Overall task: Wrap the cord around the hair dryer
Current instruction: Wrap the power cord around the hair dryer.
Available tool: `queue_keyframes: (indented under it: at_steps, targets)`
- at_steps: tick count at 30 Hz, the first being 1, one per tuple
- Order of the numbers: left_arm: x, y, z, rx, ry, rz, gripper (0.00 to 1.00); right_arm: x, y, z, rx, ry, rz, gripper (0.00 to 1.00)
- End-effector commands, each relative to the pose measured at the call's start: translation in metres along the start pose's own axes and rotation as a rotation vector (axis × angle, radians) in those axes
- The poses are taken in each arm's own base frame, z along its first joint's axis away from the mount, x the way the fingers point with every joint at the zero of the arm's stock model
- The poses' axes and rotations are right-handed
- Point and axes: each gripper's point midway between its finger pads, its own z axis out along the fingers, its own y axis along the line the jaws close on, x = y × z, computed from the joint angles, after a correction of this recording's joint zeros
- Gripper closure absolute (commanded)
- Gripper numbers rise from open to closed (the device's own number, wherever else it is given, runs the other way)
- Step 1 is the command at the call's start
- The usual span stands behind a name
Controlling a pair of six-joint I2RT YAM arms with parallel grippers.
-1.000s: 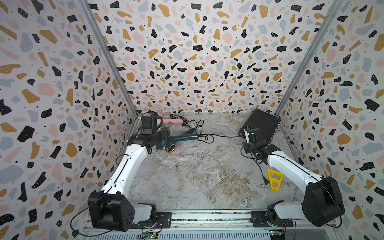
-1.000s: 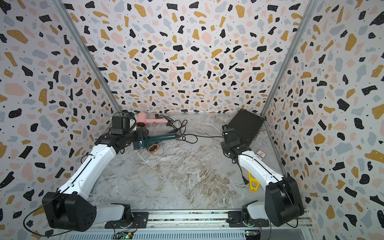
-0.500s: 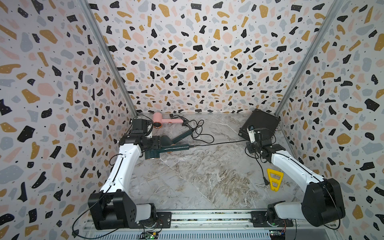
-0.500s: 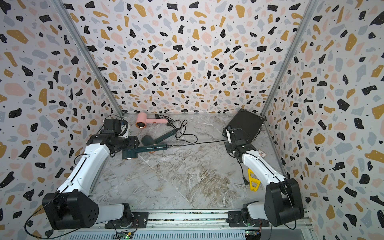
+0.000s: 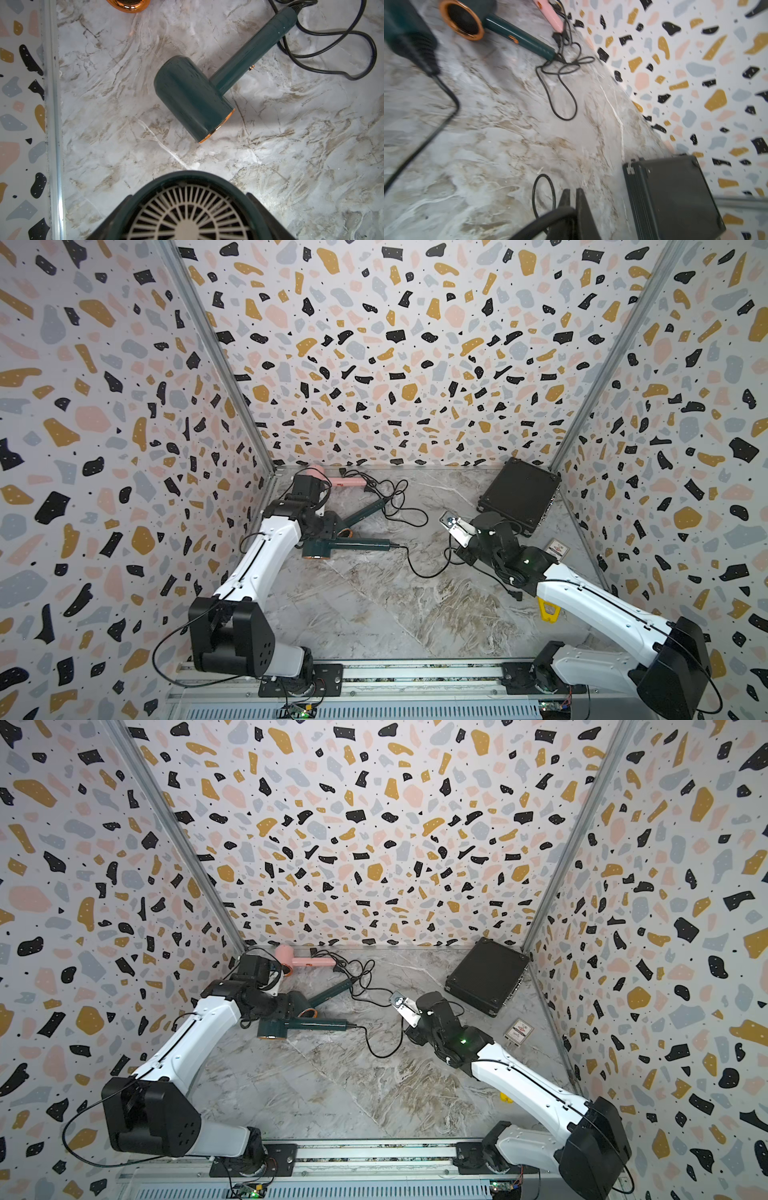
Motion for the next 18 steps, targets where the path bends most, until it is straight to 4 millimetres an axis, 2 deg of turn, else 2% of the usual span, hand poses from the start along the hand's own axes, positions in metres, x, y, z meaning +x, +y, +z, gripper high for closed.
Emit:
queue_keyframes:
  at_steps: [1, 7, 10, 15, 18]
  targets:
    - [-0.021, -0.015, -0.010, 0.023, -0.066, 0.037, 1.00, -0.045, 0.022, -0.008, -0.086, -0.091, -0.089, 1.00]
    - [-0.011, -0.062, -0.010, 0.178, -0.057, 0.144, 1.00, -0.072, 0.021, 0.013, -0.078, -0.106, -0.086, 1.00]
    - [-0.001, -0.084, -0.007, 0.261, -0.037, 0.156, 1.00, -0.078, 0.021, 0.022, -0.094, -0.078, -0.050, 1.00]
    - [0.013, -0.120, 0.000, 0.364, 0.002, 0.199, 1.00, -0.071, 0.011, 0.040, -0.051, 0.055, -0.015, 1.00]
    - [0.020, -0.149, -0.006, 0.489, 0.007, 0.218, 1.00, -0.059, 0.007, 0.050, -0.042, 0.125, 0.021, 1.00]
